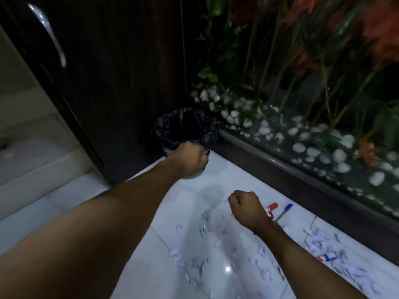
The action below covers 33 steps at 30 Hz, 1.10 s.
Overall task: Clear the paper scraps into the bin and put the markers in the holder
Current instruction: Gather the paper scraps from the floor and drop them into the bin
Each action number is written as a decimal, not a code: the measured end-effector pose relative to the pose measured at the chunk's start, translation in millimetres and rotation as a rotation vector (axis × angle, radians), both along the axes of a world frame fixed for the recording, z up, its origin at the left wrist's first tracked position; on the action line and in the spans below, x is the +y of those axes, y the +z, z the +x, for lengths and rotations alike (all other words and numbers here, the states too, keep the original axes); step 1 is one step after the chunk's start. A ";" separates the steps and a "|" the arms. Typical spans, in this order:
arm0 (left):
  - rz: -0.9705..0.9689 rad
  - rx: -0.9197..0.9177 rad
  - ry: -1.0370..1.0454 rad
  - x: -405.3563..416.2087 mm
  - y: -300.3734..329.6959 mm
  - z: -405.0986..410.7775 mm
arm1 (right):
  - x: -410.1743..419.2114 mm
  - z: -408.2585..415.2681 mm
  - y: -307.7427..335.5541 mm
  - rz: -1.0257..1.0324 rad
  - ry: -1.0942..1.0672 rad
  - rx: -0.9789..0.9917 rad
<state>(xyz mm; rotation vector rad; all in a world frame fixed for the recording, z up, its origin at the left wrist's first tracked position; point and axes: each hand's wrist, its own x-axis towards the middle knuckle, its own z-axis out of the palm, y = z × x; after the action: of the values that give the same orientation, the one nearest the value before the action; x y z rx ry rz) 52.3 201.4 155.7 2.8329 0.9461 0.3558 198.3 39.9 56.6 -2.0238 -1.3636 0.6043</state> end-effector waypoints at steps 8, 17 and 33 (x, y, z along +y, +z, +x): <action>-0.210 -0.358 0.205 95.1 47.5 9.3 | 81.5 -22.5 59.8 0.175 -0.265 0.300; -0.437 -0.784 0.515 172.3 31.5 5.9 | 230.1 -32.7 118.0 0.362 -0.380 0.374; -0.747 -0.925 0.469 192.7 -18.8 6.1 | 284.6 -24.2 113.6 -0.028 -0.296 0.191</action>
<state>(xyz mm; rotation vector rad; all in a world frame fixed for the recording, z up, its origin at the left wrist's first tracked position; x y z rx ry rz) 58.4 394.1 136.9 1.4839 1.1409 0.9846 174.1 324.5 170.2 -2.0789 -0.9272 0.6641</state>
